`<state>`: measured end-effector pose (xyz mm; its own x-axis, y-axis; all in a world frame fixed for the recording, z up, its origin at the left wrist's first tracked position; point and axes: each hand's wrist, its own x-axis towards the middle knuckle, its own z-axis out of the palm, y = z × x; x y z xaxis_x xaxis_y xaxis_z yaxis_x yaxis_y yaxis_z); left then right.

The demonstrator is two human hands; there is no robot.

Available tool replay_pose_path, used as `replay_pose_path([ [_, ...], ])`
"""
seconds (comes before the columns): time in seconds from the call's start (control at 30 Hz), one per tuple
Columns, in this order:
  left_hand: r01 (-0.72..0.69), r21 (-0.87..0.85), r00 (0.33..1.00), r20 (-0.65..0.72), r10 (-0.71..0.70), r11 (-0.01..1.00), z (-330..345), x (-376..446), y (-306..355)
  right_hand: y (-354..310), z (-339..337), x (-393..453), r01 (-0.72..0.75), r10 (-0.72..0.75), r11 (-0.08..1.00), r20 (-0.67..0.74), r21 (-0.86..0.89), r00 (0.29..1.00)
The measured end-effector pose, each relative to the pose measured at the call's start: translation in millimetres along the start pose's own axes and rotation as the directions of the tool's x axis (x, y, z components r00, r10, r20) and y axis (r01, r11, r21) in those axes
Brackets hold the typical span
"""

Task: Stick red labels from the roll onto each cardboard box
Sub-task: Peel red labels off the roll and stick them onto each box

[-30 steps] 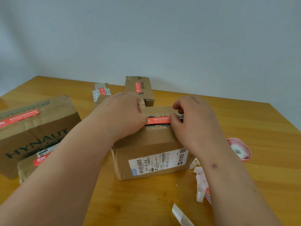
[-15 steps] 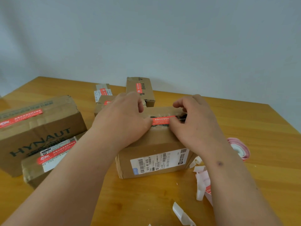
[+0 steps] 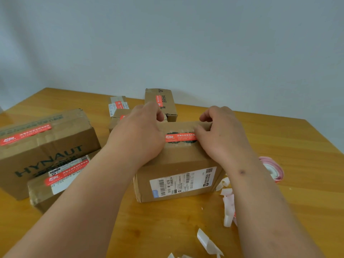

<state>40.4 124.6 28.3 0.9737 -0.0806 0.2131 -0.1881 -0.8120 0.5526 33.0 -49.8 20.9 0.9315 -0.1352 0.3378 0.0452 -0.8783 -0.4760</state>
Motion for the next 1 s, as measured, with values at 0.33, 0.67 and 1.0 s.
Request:
replay_pose_path([
  [0.33, 0.013, 0.049, 1.000, 0.010, -0.013, 0.999, 0.2, 4.1, 1.5, 0.1, 1.1, 0.8, -0.021, 0.021, 1.000, 0.001, -0.014, 1.000],
  [0.67, -0.022, -0.043, 1.000, -0.007, 0.022, 0.999, -1.6, -8.2, -1.5, 4.3, -7.1, -9.3, 0.044, -0.048, 0.997, 0.062, 0.063, 0.997],
  [1.0, -0.046, -0.133, 0.986, -0.167, 0.024, 0.990, -1.2, -23.1, -2.5, 6.8, -18.2, -21.1, -0.029, 0.037, 0.995, -0.090, 0.091, 0.995],
])
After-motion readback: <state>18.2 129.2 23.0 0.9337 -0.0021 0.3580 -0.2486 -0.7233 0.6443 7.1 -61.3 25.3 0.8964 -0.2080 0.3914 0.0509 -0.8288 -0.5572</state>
